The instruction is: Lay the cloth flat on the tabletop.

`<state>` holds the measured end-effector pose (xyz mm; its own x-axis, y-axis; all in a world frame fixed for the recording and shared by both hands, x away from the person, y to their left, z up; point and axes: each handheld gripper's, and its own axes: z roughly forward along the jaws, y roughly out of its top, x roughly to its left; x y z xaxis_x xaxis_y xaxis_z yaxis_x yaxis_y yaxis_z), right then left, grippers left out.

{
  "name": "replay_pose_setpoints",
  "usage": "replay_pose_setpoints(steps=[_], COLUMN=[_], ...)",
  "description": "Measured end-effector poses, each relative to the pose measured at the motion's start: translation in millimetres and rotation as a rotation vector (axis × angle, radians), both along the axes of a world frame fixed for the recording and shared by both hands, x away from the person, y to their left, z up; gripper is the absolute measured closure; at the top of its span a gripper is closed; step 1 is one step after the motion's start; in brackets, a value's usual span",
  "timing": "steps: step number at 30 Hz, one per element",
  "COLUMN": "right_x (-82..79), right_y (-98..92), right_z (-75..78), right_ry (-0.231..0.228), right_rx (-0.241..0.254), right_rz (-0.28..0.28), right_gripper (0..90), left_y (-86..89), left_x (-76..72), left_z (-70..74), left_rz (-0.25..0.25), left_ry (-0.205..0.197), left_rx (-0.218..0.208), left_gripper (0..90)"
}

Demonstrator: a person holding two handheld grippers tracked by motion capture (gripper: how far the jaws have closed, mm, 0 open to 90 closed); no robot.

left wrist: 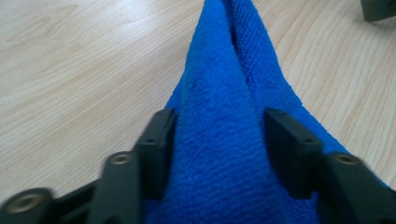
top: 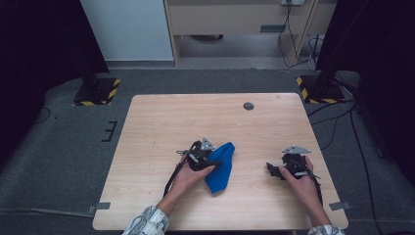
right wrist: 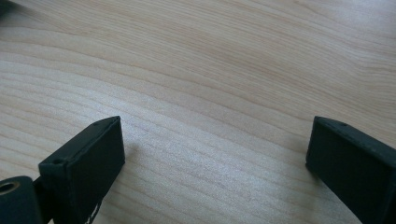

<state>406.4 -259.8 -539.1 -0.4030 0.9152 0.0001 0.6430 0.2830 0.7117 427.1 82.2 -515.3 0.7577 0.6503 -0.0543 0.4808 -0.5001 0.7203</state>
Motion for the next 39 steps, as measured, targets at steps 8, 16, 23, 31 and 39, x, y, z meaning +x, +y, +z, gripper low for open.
replay_pose_setpoints(steps=[8,16,23,31,39], right_x=[-1.0,-12.4,-22.7,-36.3,-49.6], right_y=[3.3,27.5,54.7,82.3,107.9], right_z=[1.7,18.2,26.6,33.0,34.5], right_ry=[0.009,-0.060,-0.079,-0.107,-0.103], right_rx=[-0.002,0.015,0.042,0.071,0.106], right_rz=[0.012,0.112,0.224,0.355,0.443], right_gripper=[6.6,17.5,33.9,55.7,53.9], left_y=[6.0,26.8,54.6,83.1,86.3], left_x=[-7.6,-16.2,-31.7,-54.2,-55.9], left_z=[28.9,45.5,45.4,35.7,26.3], left_rz=[0.023,0.043,0.064,0.079,0.103], left_ry=[-0.079,-0.116,-0.131,-0.140,-0.137], left_rx=[-0.110,-0.119,-0.103,-0.029,-0.030], left_gripper=[21.5,18.8,24.9,29.4,27.8])
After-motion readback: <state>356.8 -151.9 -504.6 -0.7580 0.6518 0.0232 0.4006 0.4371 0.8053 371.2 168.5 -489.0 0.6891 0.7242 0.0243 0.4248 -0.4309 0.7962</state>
